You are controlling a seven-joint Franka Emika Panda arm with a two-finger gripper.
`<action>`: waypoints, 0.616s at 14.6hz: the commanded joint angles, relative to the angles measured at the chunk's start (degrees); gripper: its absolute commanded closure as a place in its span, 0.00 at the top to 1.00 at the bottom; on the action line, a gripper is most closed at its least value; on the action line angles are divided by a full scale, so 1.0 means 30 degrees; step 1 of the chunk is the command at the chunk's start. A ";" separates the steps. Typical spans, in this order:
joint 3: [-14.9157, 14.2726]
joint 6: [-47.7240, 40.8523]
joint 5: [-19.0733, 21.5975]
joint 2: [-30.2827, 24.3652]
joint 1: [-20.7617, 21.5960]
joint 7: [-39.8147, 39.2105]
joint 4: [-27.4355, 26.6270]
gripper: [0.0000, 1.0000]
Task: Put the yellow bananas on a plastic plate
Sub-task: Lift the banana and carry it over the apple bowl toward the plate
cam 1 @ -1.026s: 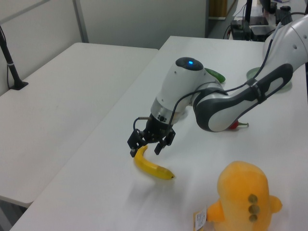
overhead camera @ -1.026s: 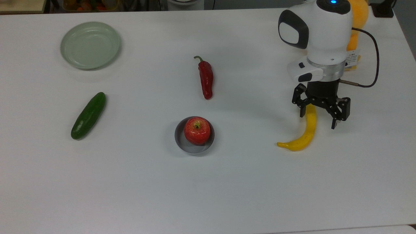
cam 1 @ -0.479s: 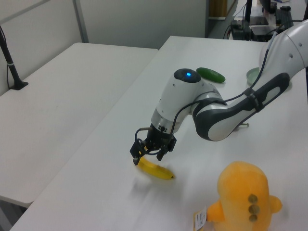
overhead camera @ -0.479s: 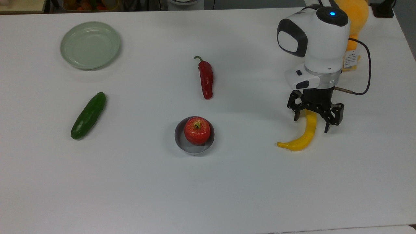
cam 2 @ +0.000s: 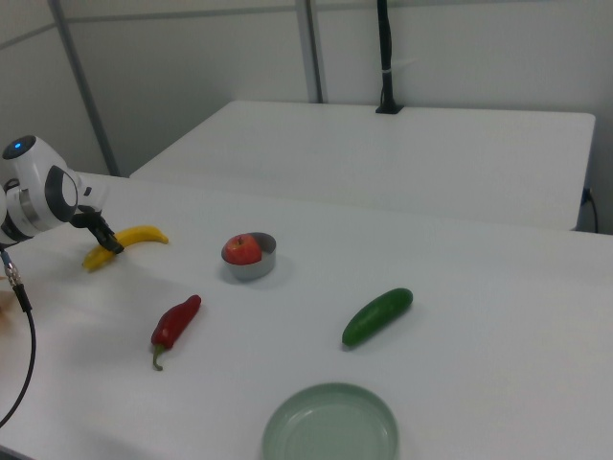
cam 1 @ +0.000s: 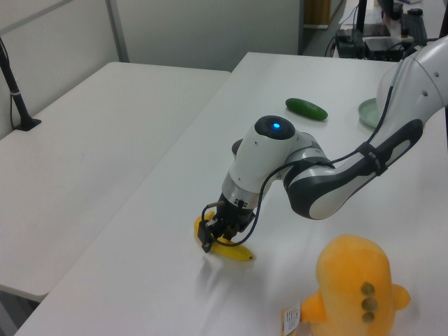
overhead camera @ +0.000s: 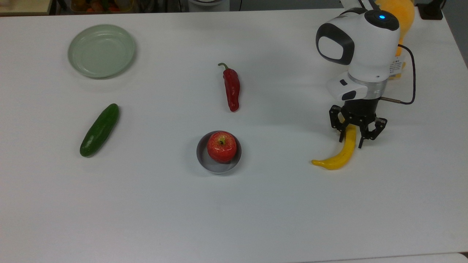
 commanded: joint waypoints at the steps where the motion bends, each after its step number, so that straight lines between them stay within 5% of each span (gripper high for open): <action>1: -0.0400 0.0392 -0.0166 0.0247 0.0096 -0.0652 0.0314 0.14; 7: -0.0371 0.0129 -0.0487 -0.1563 -0.1599 -0.1499 -0.0094 0.14; 9: -0.0254 0.0070 -0.0401 -0.3462 -0.2508 -0.2432 -0.2018 0.14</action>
